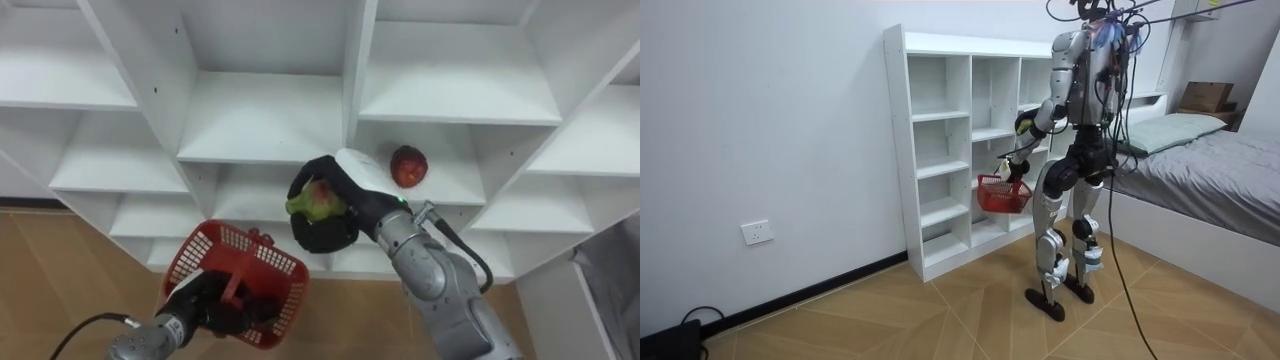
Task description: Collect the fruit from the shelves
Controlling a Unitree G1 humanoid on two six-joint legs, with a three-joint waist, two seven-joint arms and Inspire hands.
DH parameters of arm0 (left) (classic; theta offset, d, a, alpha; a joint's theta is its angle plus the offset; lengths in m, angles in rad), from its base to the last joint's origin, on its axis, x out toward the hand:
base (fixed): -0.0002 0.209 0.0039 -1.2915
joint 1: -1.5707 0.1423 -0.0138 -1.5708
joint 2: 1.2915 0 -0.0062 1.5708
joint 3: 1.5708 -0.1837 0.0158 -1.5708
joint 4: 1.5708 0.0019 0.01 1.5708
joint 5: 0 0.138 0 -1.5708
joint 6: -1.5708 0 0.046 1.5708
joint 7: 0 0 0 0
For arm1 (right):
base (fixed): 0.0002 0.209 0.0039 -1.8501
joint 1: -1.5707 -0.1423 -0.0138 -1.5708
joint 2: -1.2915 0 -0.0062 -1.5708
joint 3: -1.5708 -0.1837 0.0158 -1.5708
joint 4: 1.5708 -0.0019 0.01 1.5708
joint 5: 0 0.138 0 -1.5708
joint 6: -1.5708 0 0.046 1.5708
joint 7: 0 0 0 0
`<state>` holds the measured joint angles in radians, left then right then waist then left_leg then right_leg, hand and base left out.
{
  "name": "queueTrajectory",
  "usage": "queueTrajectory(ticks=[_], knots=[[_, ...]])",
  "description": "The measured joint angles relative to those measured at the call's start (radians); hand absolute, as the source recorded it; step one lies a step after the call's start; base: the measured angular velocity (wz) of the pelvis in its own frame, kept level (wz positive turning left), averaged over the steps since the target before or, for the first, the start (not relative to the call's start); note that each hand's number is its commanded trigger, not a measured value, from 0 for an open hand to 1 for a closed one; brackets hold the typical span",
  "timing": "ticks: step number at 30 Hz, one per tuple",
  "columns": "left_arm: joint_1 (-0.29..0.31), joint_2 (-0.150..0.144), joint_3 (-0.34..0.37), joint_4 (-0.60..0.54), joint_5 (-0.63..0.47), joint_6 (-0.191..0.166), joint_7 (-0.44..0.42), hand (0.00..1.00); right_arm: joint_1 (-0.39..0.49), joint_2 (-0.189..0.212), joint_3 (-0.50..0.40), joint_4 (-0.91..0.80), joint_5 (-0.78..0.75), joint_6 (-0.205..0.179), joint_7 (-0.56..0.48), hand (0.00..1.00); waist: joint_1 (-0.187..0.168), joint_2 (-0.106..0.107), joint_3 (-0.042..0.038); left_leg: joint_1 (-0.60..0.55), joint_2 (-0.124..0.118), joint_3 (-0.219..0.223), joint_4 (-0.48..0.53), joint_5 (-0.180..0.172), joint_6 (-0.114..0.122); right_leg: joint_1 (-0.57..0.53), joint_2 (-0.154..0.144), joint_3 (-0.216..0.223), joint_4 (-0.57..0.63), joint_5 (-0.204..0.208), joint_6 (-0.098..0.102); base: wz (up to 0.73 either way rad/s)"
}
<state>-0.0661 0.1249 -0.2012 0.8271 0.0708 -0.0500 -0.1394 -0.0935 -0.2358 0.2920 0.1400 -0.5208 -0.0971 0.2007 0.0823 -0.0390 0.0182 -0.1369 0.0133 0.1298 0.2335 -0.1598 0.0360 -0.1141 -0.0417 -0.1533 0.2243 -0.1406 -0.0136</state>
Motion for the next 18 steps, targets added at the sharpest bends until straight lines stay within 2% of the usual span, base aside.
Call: queueTrajectory(ticks=[9,15,18], knots=[[0.0,-0.004,-0.001,-0.003,0.0,0.0,0.0,1.0,0.0,0.012,0.0,0.08,0.0,0.004,0.021,1.0,-0.002,0.0,-0.0002,-0.01,-0.001,0.001,-0.001,0.0,0.0,-0.01,-0.001,-0.002,-0.003,-0.001,0.001,0.0],[0.0,-0.016,-0.001,-0.014,-0.001,0.0,-0.002,1.0,0.001,0.028,0.0,0.125,-0.013,0.013,0.022,1.0,-0.005,0.0,-0.0005,-0.007,-0.001,0.002,-0.006,0.0,0.0,-0.01,-0.001,0.001,-0.003,-0.001,0.001,0.0],[0.0,-0.015,-0.001,-0.021,-0.002,-0.011,-0.003,1.0,-0.004,0.028,0.001,0.164,-0.014,0.011,0.021,1.0,-0.003,-0.001,-0.0007,-0.001,-0.001,0.008,-0.012,0.001,0.0,-0.01,-0.001,0.006,-0.002,-0.001,0.001,-0.04]])
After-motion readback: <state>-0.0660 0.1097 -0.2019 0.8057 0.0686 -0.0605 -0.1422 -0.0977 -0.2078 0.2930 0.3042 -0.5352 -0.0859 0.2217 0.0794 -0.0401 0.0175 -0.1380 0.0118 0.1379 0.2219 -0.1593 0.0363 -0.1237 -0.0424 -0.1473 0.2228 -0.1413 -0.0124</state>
